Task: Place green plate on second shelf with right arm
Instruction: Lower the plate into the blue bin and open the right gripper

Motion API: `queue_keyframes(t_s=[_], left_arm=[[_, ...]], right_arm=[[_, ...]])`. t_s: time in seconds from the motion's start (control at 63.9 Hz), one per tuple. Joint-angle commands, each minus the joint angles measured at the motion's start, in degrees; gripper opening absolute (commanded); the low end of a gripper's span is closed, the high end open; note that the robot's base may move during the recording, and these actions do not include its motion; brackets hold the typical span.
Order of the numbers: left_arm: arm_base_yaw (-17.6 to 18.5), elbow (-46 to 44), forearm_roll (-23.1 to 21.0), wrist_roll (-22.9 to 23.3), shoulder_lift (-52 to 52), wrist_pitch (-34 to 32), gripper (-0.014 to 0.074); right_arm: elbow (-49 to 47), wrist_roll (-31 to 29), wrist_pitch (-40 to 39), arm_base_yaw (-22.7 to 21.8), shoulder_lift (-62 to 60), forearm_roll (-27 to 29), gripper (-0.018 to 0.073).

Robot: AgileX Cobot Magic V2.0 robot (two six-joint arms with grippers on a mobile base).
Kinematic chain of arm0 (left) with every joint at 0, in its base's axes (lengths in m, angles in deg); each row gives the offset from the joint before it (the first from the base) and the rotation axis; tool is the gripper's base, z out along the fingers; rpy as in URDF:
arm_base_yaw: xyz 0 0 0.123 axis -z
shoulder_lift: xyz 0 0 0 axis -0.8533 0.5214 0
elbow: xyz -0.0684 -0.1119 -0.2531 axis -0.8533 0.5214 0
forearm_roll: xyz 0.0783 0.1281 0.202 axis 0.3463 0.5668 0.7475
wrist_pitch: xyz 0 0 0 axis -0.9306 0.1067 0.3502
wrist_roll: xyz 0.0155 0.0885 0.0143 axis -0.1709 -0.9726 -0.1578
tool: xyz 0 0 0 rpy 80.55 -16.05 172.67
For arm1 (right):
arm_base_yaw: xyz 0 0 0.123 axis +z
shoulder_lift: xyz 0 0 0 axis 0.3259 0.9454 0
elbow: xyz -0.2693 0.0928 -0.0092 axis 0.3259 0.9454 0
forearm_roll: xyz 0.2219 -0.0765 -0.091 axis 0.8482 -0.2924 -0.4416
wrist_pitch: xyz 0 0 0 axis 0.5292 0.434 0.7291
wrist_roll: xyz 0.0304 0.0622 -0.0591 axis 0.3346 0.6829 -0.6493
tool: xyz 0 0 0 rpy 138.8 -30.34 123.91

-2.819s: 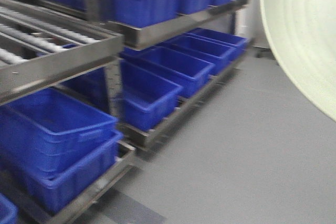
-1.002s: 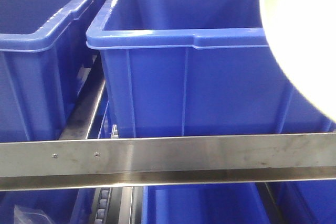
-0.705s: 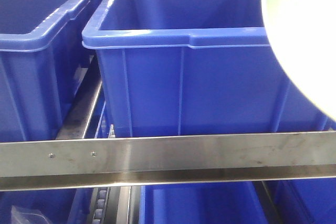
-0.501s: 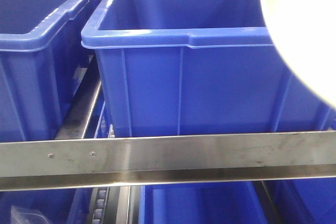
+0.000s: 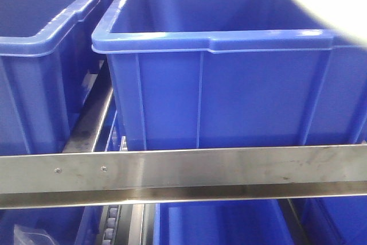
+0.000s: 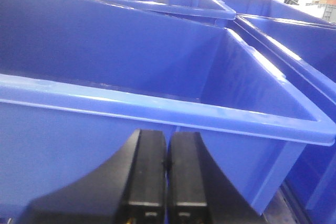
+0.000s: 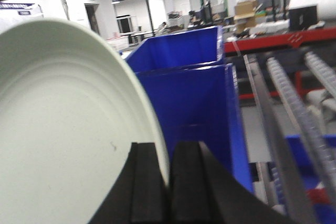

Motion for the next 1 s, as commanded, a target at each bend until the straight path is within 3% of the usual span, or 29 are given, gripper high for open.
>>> queue_keyframes(t_s=[0.0,0.172,0.423,0.626,0.846,0.987], left_arm=[[0.39,2.34,-0.47,0.19,-0.93,-5.11,0.0130],[0.39,2.34,-0.47,0.19,-0.93,-5.11,0.0130],[0.39,2.34,-0.47,0.19,-0.93,-5.11,0.0130],[0.39,2.34,-0.47,0.19,-0.93,-5.11,0.0130],[0.39,2.34,-0.47,0.19,-0.93,-5.11,0.0130],[0.39,2.34,-0.47,0.19,-0.93,-5.11,0.0130]], right_arm=[[-2.19,0.38,-13.38,-0.05,9.13,2.03,0.0056],[-6.44,0.38,-32.80,-0.05,30.07,1.00,0.0056],[-17.85,0.32,-46.71,-0.05,54.14,1.00,0.0056],[-23.43,-2.66,-45.28,-0.11,61.67,-0.61,0.0089],[-23.88,-3.36,-43.24,-0.11,61.50,-1.32,0.0347],[-23.88,-3.36,-41.33,-0.11,61.01,-1.32,0.0342]])
